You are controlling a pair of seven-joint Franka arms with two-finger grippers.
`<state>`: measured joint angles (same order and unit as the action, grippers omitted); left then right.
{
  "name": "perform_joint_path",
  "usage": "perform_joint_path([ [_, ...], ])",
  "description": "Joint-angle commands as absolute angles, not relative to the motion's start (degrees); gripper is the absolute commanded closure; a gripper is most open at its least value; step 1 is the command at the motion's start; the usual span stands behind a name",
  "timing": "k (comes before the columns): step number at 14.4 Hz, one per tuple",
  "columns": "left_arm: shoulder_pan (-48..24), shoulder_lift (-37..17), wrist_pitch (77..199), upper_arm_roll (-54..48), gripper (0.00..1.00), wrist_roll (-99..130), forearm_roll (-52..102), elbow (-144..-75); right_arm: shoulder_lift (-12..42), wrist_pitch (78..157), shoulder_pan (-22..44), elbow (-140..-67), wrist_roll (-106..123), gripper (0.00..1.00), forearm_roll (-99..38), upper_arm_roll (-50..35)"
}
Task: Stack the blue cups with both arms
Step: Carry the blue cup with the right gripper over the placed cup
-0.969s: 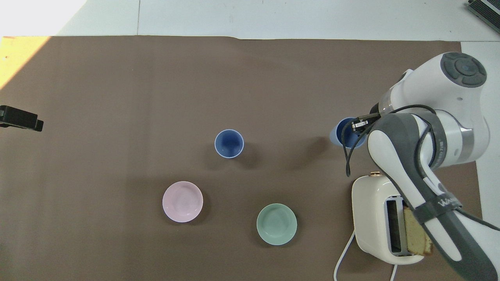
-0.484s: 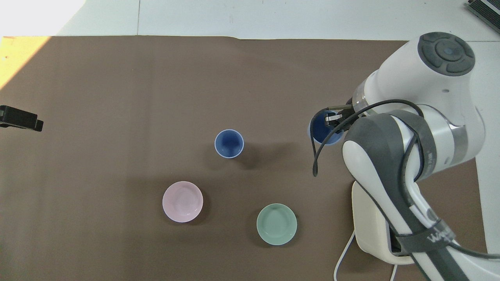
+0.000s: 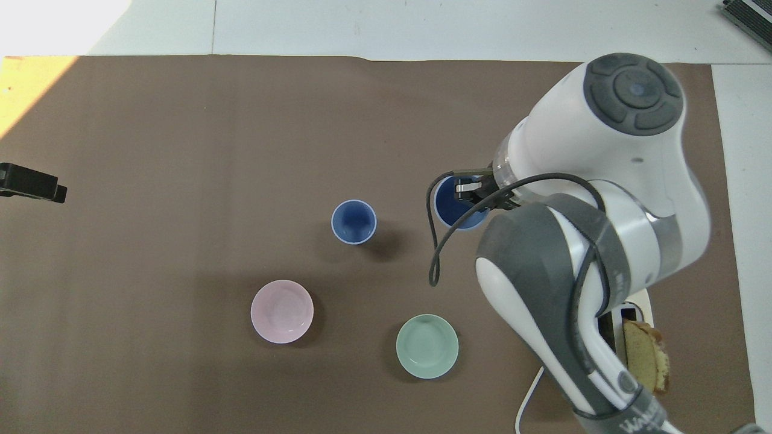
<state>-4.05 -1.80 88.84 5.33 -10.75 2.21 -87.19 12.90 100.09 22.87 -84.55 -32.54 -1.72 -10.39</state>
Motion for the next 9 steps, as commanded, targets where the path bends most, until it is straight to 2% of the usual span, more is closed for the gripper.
perform_joint_path([
  [1, -3.43, -2.20, 87.36, 4.83, 0.00, -10.99, 1.67, -85.87, 15.64, 103.53, 24.43, -82.35, -35.42, 1.00, -3.25, -10.28],
  [9, -3.34, -2.20, 87.01, 4.92, 0.00, -10.90, 1.67, -85.87, 21.09, 111.25, 26.19, -83.14, -35.77, 1.00, -2.37, -10.20],
])
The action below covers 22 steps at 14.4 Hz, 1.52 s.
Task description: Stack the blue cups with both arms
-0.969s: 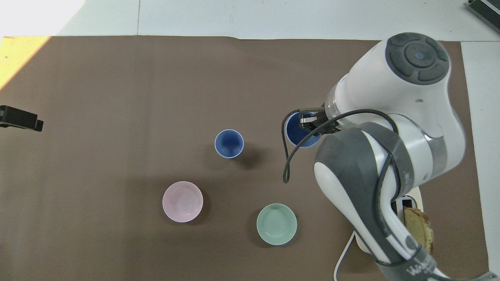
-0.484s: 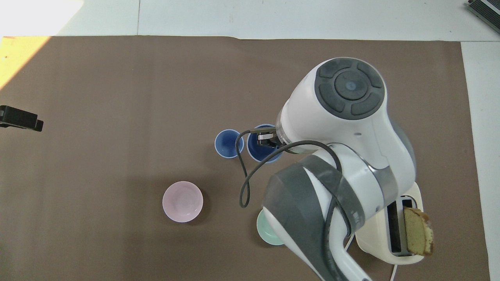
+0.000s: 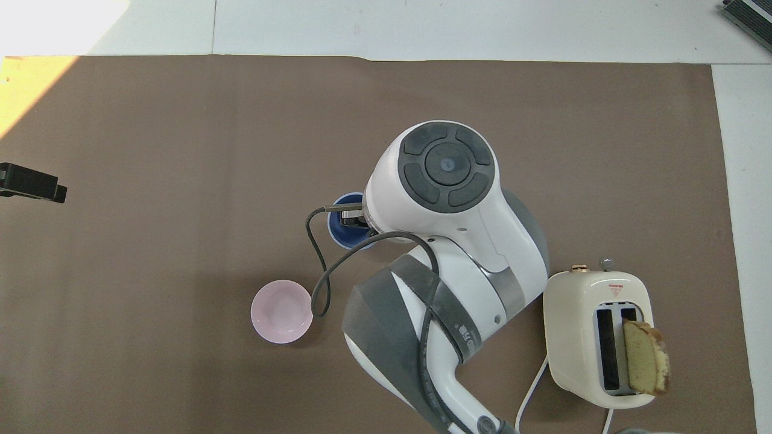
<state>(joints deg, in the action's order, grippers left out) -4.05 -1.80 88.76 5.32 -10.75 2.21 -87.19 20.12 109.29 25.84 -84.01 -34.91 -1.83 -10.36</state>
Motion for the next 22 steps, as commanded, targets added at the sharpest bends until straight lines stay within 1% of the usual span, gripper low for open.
perform_joint_path([
  [1, -3.25, -2.20, 87.19, 4.83, 0.00, -10.64, 1.67, -85.87, 21.09, 111.44, 26.10, -83.84, -35.68, 1.00, -2.29, -10.28],
  [7, -3.69, -2.11, 87.62, 4.83, 0.00, -10.28, 1.93, -86.04, 21.27, 111.80, 25.58, -86.57, -35.42, 1.00, -1.76, -10.20],
  [13, -3.78, -2.20, 88.50, 4.83, 0.00, -9.75, 2.02, -86.04, 24.25, 113.99, 25.84, -86.92, -35.33, 1.00, -0.53, -10.20],
  [14, -3.78, -2.20, 88.51, 4.83, 0.00, -9.76, 2.02, -86.04, 24.43, 114.17, 25.75, -87.01, -35.33, 0.96, -0.53, -10.20],
  [15, -3.69, -2.20, 89.03, 4.83, 0.00, -9.76, 2.02, -86.04, 24.43, 114.00, 25.49, -87.45, -35.33, 0.50, -0.53, -10.28],
  [16, -3.78, -2.20, 89.73, 4.83, 0.00, -9.67, 2.11, -86.04, 24.43, 114.08, 25.58, -87.54, -35.33, 0.15, -0.53, -10.20],
  [17, -3.78, -2.20, 89.91, 4.83, 0.00, -9.75, 2.02, -86.04, 24.35, 114.08, 25.66, -87.54, -35.33, 0.00, -0.01, -10.20],
  [20, -3.78, -2.20, 89.74, 4.83, 0.00, -9.76, 2.02, -86.31, 23.91, 112.86, 25.75, -86.66, -35.16, 0.00, 2.02, -10.11],
  [22, -3.87, -2.11, 89.65, 4.83, 0.00, -9.67, 2.02, -86.40, 22.60, 109.62, 24.44, -84.83, -34.89, 0.00, 2.02, -9.76],
])
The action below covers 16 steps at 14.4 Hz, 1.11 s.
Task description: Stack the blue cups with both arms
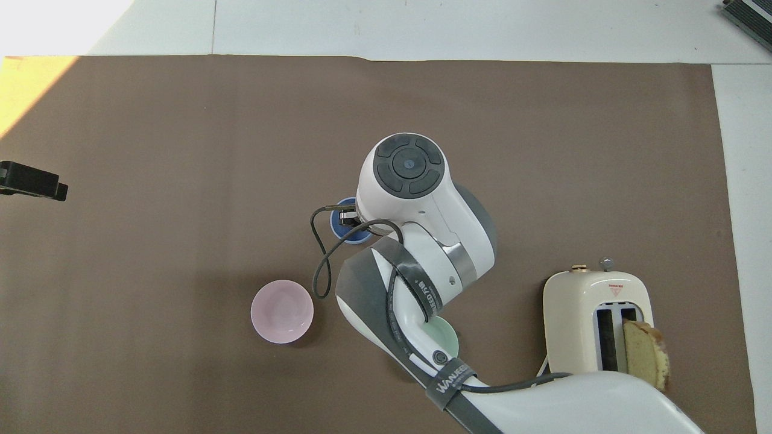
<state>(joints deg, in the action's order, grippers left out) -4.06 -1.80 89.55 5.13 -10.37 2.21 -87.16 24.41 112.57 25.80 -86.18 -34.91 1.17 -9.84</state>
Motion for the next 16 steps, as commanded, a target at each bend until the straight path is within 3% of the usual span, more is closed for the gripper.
perform_joint_path([
  [1, -3.87, -2.11, 89.39, 4.83, 0.00, -9.75, 2.02, -86.40, 21.02, 106.73, 23.13, -84.03, -34.20, 0.00, 2.11, -9.76],
  [6, -3.96, -2.11, 89.03, 4.83, 0.00, -9.84, 2.02, -86.40, 14.69, 94.43, 18.47, -79.74, -24.63, 0.00, 5.62, -8.17],
  [10, -3.96, -2.11, 89.03, 4.83, 0.00, -9.84, 2.02, -86.40, 8.80, 87.12, 9.25, -79.01, -14.35, 0.00, 4.92, -8.35],
  [16, -3.96, -2.11, 89.03, 4.83, 0.00, -9.84, 2.02, -86.40, 7.38, 84.90, -0.51, -79.10, -6.78, 0.00, 1.33, -8.26],
])
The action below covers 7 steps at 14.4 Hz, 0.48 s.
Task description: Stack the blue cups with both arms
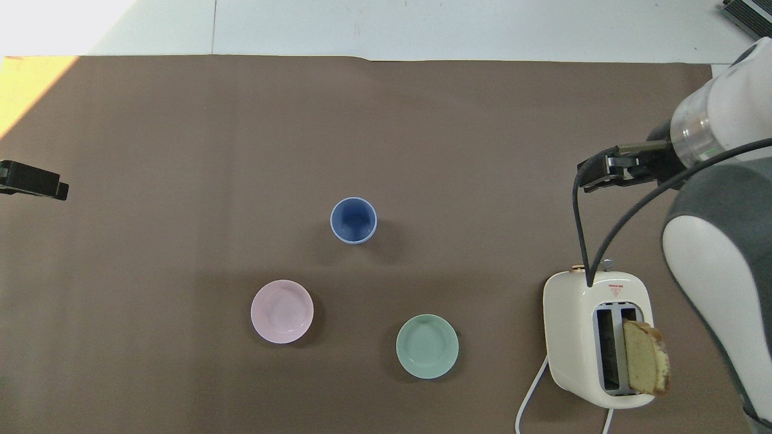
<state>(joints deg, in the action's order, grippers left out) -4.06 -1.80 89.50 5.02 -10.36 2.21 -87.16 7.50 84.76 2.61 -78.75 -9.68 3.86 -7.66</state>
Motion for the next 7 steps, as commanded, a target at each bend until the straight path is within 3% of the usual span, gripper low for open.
perform_joint_path([
  [1, -3.96, -2.11, 89.03, 4.83, 0.00, -9.84, 2.02, -86.40, 6.95, 85.34, -1.57, -79.45, -6.16, 0.00, 1.14, -8.35],
  [5, -3.96, -2.11, 89.12, 4.83, 0.00, -10.02, 2.02, -86.40, 2.20, 91.74, -2.98, -89.10, -3.53, 0.00, 1.23, -8.35],
  [7, -3.78, -2.11, 89.12, 4.83, 0.00, -10.02, 1.93, -86.31, 2.20, 91.94, -2.99, -89.04, -3.43, 0.00, 1.23, -8.35],
])
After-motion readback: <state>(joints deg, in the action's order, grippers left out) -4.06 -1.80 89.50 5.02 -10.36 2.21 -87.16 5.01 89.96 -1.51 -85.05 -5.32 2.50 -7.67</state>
